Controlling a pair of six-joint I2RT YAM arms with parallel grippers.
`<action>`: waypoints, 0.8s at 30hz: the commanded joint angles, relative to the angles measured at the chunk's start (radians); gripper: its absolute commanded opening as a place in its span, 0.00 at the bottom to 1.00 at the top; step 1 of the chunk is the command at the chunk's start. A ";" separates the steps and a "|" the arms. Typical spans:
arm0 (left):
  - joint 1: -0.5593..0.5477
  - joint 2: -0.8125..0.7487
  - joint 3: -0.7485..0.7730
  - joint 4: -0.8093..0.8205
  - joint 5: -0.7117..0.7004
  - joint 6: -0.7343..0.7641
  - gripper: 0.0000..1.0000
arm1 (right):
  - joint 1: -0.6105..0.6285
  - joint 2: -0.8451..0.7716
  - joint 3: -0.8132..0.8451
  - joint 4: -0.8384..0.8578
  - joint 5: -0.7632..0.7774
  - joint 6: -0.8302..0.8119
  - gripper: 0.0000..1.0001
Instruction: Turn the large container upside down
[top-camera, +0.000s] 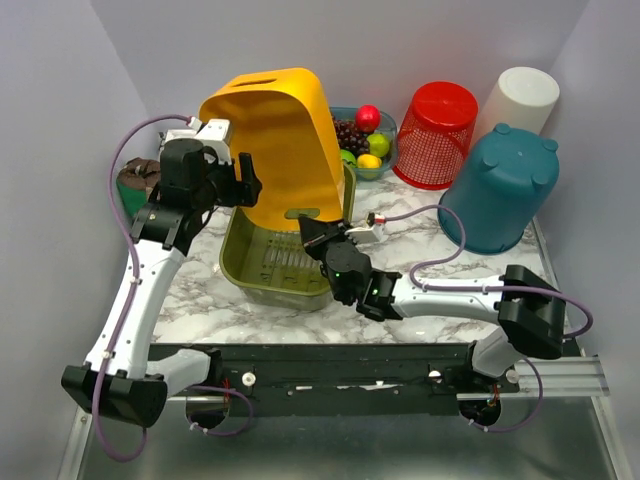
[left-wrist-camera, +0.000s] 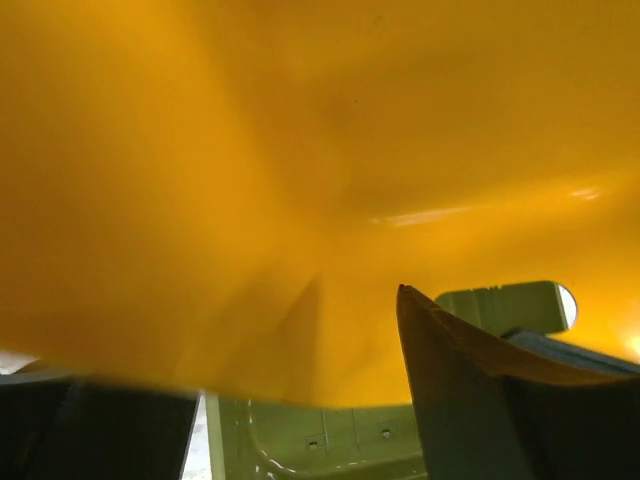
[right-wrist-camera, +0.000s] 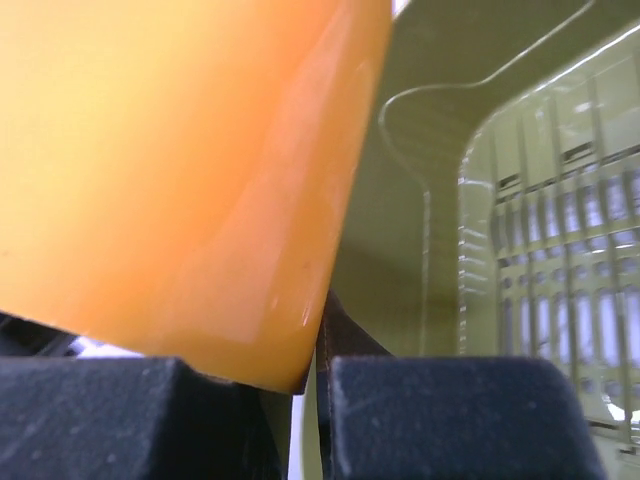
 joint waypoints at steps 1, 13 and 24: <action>-0.002 -0.098 -0.017 0.031 -0.022 -0.020 0.91 | -0.019 -0.071 -0.030 0.010 0.130 0.021 0.00; -0.002 -0.327 -0.135 0.037 -0.129 -0.057 0.99 | -0.120 -0.267 -0.133 -0.021 0.252 -0.106 0.01; -0.002 -0.309 -0.177 0.045 -0.108 -0.071 0.99 | -0.282 -0.531 -0.423 0.355 0.253 -0.778 0.00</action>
